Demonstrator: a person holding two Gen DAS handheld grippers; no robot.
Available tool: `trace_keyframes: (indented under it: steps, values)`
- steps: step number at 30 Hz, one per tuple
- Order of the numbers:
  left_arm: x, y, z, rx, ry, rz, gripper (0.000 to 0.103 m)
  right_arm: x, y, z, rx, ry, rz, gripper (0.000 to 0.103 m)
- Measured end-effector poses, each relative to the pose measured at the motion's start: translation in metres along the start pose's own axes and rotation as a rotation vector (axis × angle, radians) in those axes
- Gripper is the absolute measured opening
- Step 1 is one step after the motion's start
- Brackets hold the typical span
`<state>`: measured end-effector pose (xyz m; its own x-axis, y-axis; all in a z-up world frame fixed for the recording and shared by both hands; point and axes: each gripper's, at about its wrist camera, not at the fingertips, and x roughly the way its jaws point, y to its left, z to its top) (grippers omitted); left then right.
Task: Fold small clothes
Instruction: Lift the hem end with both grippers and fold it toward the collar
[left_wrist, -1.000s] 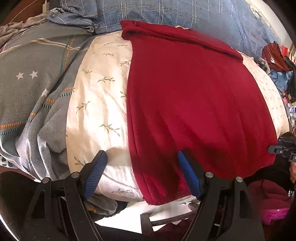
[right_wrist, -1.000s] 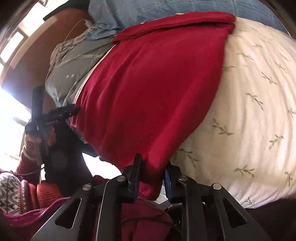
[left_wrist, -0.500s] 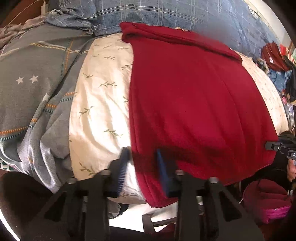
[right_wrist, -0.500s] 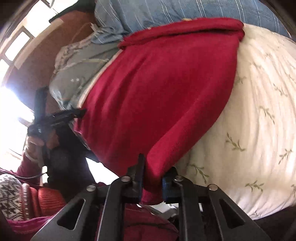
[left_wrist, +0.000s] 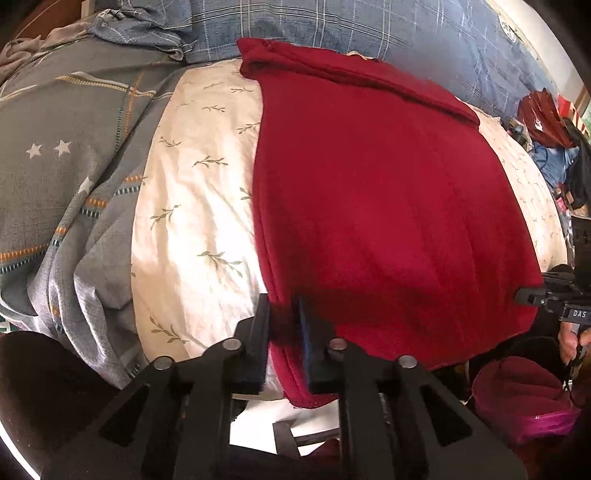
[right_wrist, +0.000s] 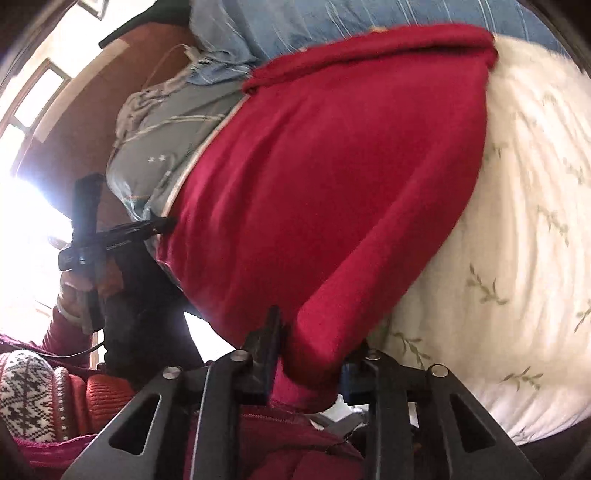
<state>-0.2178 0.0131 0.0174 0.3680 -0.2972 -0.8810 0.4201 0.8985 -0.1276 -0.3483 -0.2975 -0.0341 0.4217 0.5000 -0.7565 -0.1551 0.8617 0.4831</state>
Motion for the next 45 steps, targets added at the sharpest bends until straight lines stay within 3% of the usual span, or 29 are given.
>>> trace_keyframes:
  steps: [2, 5, 6, 8, 11, 16, 21, 28, 35, 39, 43, 45]
  values:
    - [0.002, -0.003, 0.000, -0.008, 0.000, -0.033, 0.038, 0.000, -0.003, -0.001, 0.024, -0.018, 0.027, 0.027]
    - [0.004, -0.013, 0.000, 0.019, -0.008, -0.022, 0.042, 0.000, -0.002, 0.001, 0.032, -0.031, 0.030, 0.018]
    - [0.004, -0.017, 0.000, 0.048, -0.008, -0.004, 0.038, -0.002, -0.001, 0.002, 0.027, -0.036, 0.024, 0.016]
    - [0.002, -0.014, 0.003, 0.041, -0.002, -0.013, 0.005, -0.008, 0.002, 0.004, 0.020, -0.065, 0.032, 0.014]
    - [-0.006, 0.002, 0.011, -0.047, 0.003, -0.105, 0.005, -0.024, 0.008, 0.014, 0.028, -0.127, 0.074, 0.013]
    - [-0.035, -0.002, 0.040, -0.032, -0.125, -0.146, 0.005, -0.047, 0.014, 0.045, 0.019, -0.242, 0.099, 0.013]
    - [-0.046, 0.004, 0.084, -0.047, -0.225, -0.144, 0.005, -0.064, 0.014, 0.088, 0.001, -0.346, 0.084, 0.013]
    - [-0.035, 0.004, 0.161, -0.042, -0.321, -0.103, 0.005, -0.073, -0.006, 0.162, 0.003, -0.470, -0.029, 0.013]
    - [0.006, 0.003, 0.236, -0.044, -0.343, -0.066, 0.005, -0.052, -0.045, 0.228, 0.074, -0.497, -0.087, 0.013]
    - [0.041, 0.014, 0.272, -0.098, -0.329, -0.053, 0.005, -0.036, -0.079, 0.259, 0.145, -0.508, -0.095, 0.014]
    - [0.082, 0.028, 0.295, -0.157, -0.266, -0.090, 0.007, -0.012, -0.127, 0.287, 0.264, -0.436, -0.073, 0.028]
    - [0.095, 0.036, 0.300, -0.180, -0.242, -0.145, 0.016, -0.007, -0.146, 0.291, 0.337, -0.397, -0.031, 0.029]
